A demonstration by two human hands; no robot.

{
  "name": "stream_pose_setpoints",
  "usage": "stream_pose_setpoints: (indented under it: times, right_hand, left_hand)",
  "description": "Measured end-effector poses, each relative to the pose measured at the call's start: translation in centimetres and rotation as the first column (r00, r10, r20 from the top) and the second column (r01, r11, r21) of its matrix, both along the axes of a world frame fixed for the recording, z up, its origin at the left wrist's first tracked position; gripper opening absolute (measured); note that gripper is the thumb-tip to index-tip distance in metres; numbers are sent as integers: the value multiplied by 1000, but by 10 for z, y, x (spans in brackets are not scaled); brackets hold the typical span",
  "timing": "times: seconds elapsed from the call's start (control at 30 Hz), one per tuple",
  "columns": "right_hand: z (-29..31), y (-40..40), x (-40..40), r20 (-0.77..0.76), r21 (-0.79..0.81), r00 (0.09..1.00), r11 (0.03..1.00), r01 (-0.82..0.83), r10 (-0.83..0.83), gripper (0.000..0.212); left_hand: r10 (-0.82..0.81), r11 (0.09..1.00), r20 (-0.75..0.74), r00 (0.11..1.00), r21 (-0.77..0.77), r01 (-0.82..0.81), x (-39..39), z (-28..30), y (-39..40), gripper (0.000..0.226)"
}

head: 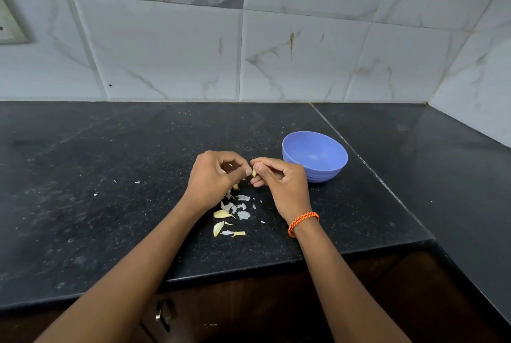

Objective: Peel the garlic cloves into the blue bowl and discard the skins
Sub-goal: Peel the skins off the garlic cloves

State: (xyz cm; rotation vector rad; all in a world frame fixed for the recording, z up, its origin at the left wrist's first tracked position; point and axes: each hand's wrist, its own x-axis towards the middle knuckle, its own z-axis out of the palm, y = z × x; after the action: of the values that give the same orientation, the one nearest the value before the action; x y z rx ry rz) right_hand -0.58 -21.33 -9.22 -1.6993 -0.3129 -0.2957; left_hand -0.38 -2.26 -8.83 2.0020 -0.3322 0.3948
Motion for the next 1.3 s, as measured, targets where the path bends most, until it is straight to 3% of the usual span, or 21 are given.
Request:
stream_pose_setpoints:
  times: [0.17, 0.33, 0.67, 0.83, 1.3]
  right_hand:
    - [0, -2, 2, -60, 42, 998, 998, 39, -37, 14]
    - [2, -2, 2, -114, 123, 993, 992, 37, -23, 12]
    - [3, -3, 1, -133, 151, 991, 988, -12, 33, 10]
    - [3, -3, 0, -128, 148, 989, 988, -50, 69, 11]
    - [9, -2, -4, -146, 204, 972, 967, -154, 185, 17]
  left_hand:
    - [54, 974, 163, 985, 207, -88, -9, 2, -4, 3]
    - [38, 938, 198, 979, 331, -104, -10, 3, -8, 33]
    - [41, 877, 424, 905, 419, -236, -14, 4, -9, 6]
    - [-7, 827, 496, 868, 491, -274, -14, 4, -14, 14]
    - [121, 866, 435, 892, 394, -309, -14, 4, -21, 12]
